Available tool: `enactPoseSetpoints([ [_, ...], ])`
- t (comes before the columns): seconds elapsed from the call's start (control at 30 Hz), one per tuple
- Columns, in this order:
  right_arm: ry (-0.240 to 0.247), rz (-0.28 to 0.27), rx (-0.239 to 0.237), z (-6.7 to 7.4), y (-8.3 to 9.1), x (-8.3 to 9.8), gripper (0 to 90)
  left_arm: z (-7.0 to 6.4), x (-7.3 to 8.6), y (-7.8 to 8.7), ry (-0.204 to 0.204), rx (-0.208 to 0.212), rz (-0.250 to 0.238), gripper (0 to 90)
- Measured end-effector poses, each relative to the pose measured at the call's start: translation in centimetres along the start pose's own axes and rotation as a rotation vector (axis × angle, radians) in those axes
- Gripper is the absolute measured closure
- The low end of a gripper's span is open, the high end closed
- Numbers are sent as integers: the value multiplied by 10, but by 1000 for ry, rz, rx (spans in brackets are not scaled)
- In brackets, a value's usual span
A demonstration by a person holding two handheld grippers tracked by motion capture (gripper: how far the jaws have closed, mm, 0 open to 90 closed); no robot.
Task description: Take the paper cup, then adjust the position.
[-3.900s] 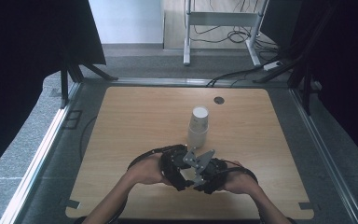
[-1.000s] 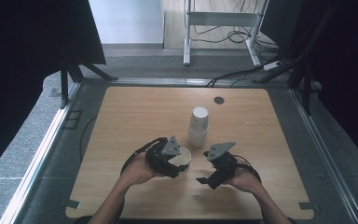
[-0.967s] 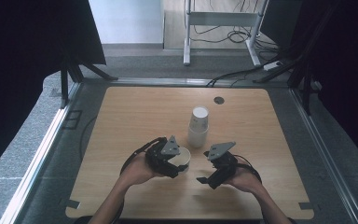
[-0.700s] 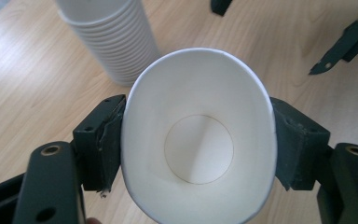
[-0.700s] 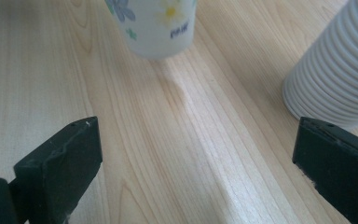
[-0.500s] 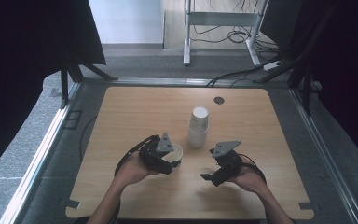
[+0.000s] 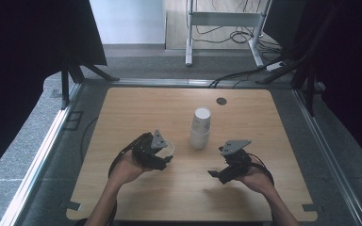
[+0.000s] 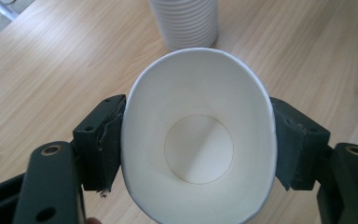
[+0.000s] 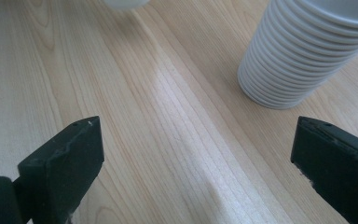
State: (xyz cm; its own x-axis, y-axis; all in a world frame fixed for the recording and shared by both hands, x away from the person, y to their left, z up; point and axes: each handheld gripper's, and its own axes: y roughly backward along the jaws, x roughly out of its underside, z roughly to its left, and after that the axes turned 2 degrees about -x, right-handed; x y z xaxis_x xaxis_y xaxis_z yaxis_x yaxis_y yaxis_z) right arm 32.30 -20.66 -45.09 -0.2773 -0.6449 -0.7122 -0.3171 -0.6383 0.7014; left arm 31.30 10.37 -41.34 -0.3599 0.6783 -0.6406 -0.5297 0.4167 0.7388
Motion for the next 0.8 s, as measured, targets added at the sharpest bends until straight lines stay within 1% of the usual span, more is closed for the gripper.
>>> enactPoseSetpoints([
  [0.23, -4, 5, 12, -3, 2, 2, 27, 9, 7, 0, 32, -21, 5, 275],
  [0.43, -7, 6, 21, -4, 4, 3, 27, 16, 11, -4, 57, -36, 8, 275],
  [0.57, -7, 12, 27, -5, 5, 4, 27, 20, 14, -8, 75, -45, 10, 275],
  [0.7, -11, 18, 30, -7, 5, 6, 28, 22, 16, -15, 94, -57, 22, 274],
  [0.8, -15, 26, 29, -8, 3, 7, 29, 23, 17, -22, 97, -66, 36, 273],
])
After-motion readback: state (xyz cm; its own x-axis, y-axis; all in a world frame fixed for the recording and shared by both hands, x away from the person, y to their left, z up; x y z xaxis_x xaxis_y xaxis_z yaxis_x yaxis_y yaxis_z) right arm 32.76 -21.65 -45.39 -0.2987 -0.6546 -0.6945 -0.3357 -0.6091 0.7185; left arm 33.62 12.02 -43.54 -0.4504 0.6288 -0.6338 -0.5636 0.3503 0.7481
